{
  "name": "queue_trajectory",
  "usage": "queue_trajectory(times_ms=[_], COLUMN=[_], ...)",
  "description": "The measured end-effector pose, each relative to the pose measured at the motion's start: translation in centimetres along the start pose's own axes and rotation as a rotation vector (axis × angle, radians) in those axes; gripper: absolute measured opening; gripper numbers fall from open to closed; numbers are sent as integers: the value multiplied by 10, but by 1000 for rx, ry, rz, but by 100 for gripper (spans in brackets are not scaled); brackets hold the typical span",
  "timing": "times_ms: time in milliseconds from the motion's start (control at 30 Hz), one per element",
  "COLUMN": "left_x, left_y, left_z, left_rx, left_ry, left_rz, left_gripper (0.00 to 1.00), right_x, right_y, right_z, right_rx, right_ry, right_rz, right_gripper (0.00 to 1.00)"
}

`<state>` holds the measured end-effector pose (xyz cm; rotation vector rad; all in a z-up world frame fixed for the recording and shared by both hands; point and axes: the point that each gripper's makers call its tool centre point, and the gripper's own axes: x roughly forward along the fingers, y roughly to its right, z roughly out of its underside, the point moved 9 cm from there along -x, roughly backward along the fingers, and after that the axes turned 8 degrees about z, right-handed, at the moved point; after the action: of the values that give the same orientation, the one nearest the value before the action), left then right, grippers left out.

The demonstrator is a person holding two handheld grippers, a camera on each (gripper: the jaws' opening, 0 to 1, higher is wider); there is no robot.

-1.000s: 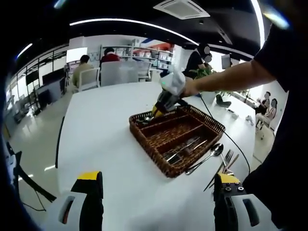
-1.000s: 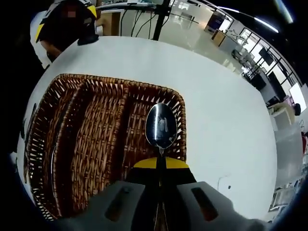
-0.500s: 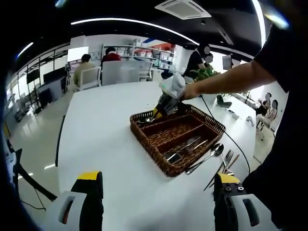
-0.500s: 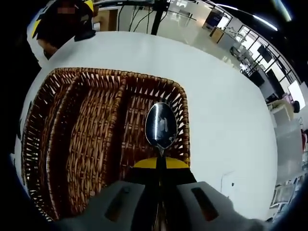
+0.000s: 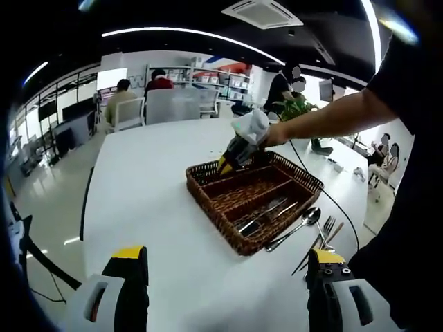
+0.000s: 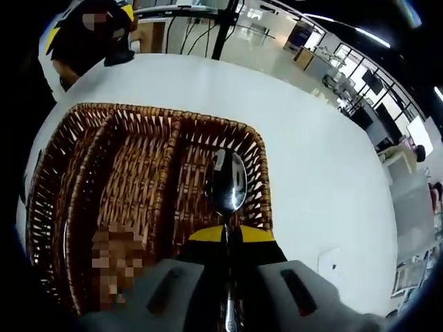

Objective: Arrange the knives, forks, and spoons in their matching storage slots by inserting each utensil handle-first until every utensil is classified and aligned in the correct compartment

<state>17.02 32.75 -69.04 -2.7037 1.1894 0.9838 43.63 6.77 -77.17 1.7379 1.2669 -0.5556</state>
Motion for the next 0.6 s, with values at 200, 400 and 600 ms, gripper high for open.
queue_trajectory(times_ms=[200, 400, 600], left_x=[2, 3, 7], left_y=[4, 7, 14], left_z=[-8, -16, -24], left_rx=[17, 37, 66], left_ry=[15, 30, 52], left_rz=[8, 9, 16], left_gripper=[100, 100, 100], right_x=[-17, -45, -79], right_y=[3, 11, 7], right_z=[-9, -17, -8], right_rx=[48, 126, 286], right_ry=[46, 98, 143], right_rz=[-5, 53, 97], right_gripper=[17, 50, 70])
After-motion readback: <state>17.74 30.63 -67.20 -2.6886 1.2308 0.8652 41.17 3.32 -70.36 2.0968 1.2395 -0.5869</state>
